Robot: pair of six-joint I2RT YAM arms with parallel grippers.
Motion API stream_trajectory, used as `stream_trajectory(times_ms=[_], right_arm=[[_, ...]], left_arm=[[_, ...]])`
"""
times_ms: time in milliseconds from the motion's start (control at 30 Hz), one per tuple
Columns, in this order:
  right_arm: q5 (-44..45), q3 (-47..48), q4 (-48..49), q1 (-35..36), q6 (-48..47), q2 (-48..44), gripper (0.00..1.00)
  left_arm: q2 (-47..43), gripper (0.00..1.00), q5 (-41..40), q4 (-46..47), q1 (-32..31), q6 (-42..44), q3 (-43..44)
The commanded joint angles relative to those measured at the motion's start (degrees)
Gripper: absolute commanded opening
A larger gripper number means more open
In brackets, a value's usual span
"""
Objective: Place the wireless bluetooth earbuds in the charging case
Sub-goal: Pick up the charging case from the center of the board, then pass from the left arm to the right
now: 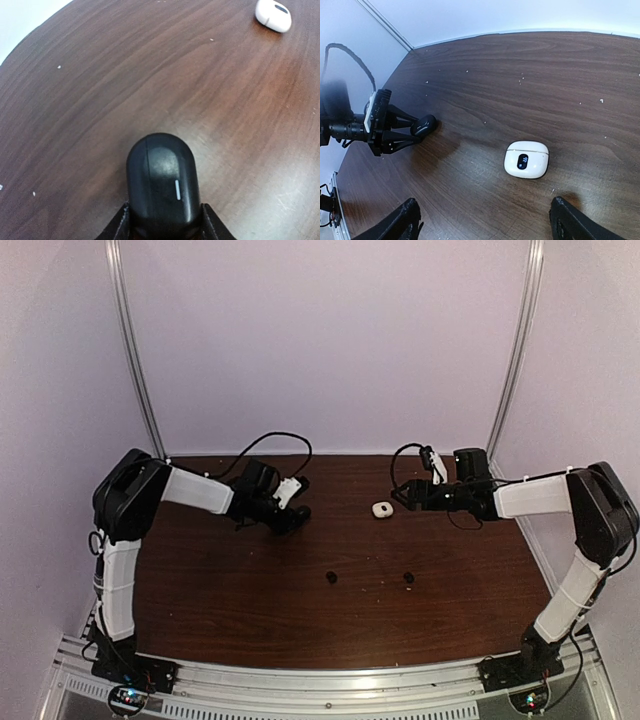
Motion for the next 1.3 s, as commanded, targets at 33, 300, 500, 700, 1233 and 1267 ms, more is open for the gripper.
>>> stream_trajectory(times_ms=[33, 300, 500, 700, 1233, 1267], right_arm=[[-4.5, -2.7, 4.2, -0.3, 2.4, -1.8, 0.89], [-9.7, -6.8, 8.5, 0.6, 6.3, -1.5, 0.86], [-14.2, -9.5, 12.7, 2.6, 10.2, -2.1, 0.84], [-20.2, -10.1, 16.5, 6.1, 13.9, -3.0, 0.83], [-24.7, -10.0, 20.8, 13.7, 17.4, -5.8, 0.72], [-24.7, -9.9, 20.8, 14.0, 17.5, -5.7, 0.71]], left_arm=[[-5.6, 0.27, 0.5, 6.2, -2.1, 1.2, -7.3], [-11.6, 0.25, -0.5, 12.3, -4.6, 2.8, -14.4], [-18.8, 0.24, -0.3, 16.8, -7.5, 5.2, -19.0], [-23.6, 0.24, -2.2, 16.1, -13.0, 11.5, -19.4], [-27.1, 0.23, -6.5, 16.1, -22.3, 17.2, -16.6], [-27.1, 0.23, -7.0, 16.0, -22.5, 17.6, -16.4]])
